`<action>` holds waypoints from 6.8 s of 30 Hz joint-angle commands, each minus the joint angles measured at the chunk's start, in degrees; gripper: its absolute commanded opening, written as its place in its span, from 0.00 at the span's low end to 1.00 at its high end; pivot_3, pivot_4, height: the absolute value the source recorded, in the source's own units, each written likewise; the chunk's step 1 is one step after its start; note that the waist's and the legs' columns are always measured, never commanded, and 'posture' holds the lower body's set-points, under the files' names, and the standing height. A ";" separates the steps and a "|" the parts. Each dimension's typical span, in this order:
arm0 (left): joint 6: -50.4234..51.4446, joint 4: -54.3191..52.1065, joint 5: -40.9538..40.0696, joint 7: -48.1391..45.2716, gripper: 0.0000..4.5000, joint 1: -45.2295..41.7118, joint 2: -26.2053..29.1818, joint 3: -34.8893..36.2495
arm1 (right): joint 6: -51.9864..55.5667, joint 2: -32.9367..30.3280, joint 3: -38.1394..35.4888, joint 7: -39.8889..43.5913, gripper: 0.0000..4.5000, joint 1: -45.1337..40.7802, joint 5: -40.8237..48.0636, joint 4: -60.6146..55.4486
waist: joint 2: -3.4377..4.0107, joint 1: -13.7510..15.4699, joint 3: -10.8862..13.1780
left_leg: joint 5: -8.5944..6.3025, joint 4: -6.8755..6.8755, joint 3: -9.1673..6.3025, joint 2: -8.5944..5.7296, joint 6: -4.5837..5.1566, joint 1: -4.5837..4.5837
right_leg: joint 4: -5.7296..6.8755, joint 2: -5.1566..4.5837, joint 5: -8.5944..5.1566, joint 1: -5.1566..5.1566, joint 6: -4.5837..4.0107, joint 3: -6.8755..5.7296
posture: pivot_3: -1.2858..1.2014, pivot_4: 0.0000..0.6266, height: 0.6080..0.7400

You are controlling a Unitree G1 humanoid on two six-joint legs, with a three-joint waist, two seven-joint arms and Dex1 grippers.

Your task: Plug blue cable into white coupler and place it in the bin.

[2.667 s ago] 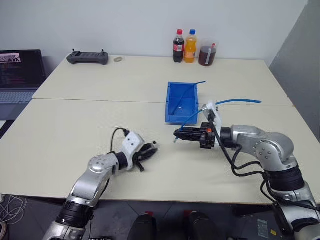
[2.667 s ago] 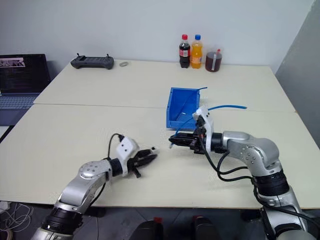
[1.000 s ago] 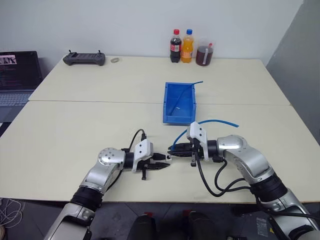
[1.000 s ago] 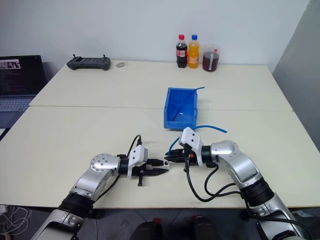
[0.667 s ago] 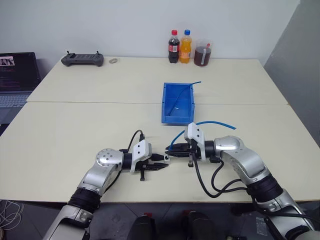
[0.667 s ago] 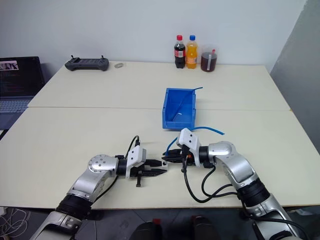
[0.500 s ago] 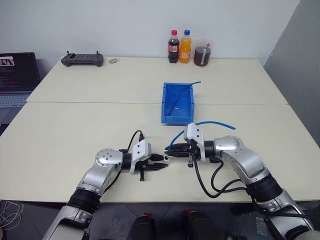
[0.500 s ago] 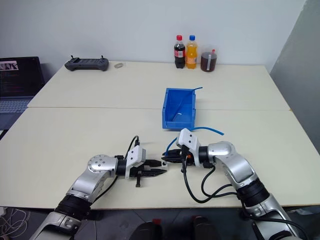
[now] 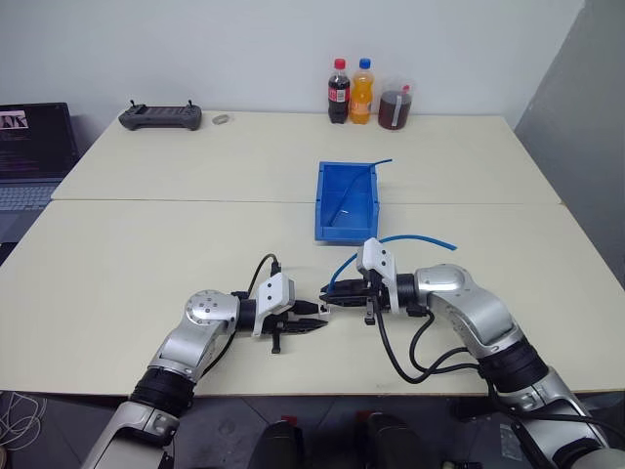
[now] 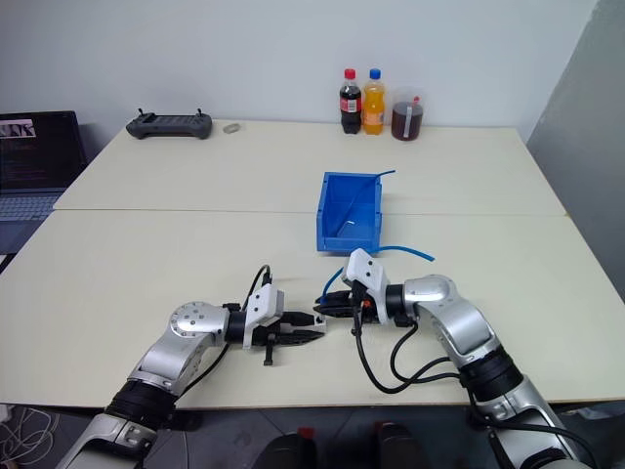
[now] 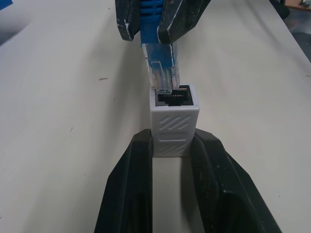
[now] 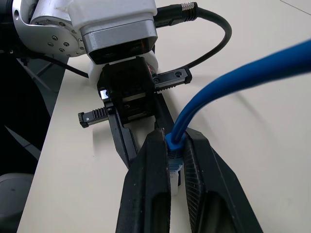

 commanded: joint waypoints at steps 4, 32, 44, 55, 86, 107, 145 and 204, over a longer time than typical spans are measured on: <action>-0.43 0.68 1.26 -0.74 0.17 0.63 1.47 0.02 | 3.22 -0.71 -1.40 1.11 0.03 -1.10 0.97 -0.07 | 0.00 0.00 0.00 | 0.00 0.00 -0.01 0.00 0.00 0.00 | 0.00 0.00 0.00 0.00 0.00 0.00 | 0.52 0.24 1.00; -1.21 0.61 1.47 -0.99 0.17 1.21 2.06 -0.20 | 8.71 0.30 -3.01 2.54 0.03 -4.47 4.96 -3.73 | 0.01 0.08 0.01 | 0.00 0.01 -0.02 -0.01 0.00 -0.03 | -0.01 -0.02 0.00 -0.01 0.00 -0.01 | 0.52 0.24 1.00; -1.00 -0.24 1.48 -0.89 0.17 1.76 2.35 -0.19 | 3.33 2.16 -0.03 0.97 0.03 -2.23 0.74 0.89 | 0.00 0.06 0.00 | 0.00 0.01 0.00 -0.01 0.00 -0.03 | 0.00 -0.01 0.00 -0.01 0.00 0.00 | 0.52 0.24 1.00; -0.58 -1.36 1.50 -0.45 0.17 2.30 2.43 -0.10 | 0.62 0.00 0.39 2.70 0.03 -2.07 -1.15 2.41 | 0.01 0.08 0.00 | 0.00 0.01 -0.01 -0.01 0.00 -0.03 | 0.00 -0.02 0.00 -0.01 -0.01 -0.02 | 0.52 0.24 1.00; -0.48 -1.97 1.43 -0.28 0.17 2.58 2.86 -0.11 | -10.17 -1.78 0.77 3.58 0.03 -3.82 -7.07 8.02 | 0.01 0.02 0.00 | 0.01 0.07 0.00 0.00 0.00 0.06 | 0.19 0.00 0.00 0.00 -0.01 0.00 | 0.52 0.24 1.00; -1.04 -1.68 1.63 -0.63 0.17 2.26 2.82 -0.37 | 0.41 0.57 -2.11 -1.80 0.03 -4.29 -4.30 10.00 | 0.00 0.05 -0.01 | 0.01 0.13 0.01 -0.01 0.00 0.12 | 0.38 -0.01 0.00 0.00 -0.02 0.02 | 0.52 0.24 1.00; -1.99 -1.54 1.61 -1.42 0.17 2.67 3.69 -0.40 | 4.80 -0.64 -4.68 -0.02 0.03 -3.32 3.83 -5.78 | 0.01 0.08 -0.07 | 0.01 0.12 0.00 -0.01 0.00 0.07 | 0.40 -0.02 -0.04 -0.06 -0.08 0.02 | 0.52 0.24 1.00; -1.16 -2.09 1.81 -1.67 0.17 2.83 3.74 -0.16 | -1.64 1.26 0.82 -2.48 0.03 2.10 -2.59 0.25 | 0.00 0.09 -0.09 | 0.01 0.09 -0.02 -0.03 0.00 0.08 | 0.33 0.01 -0.05 -0.02 -0.07 -0.01 | 0.52 0.24 1.00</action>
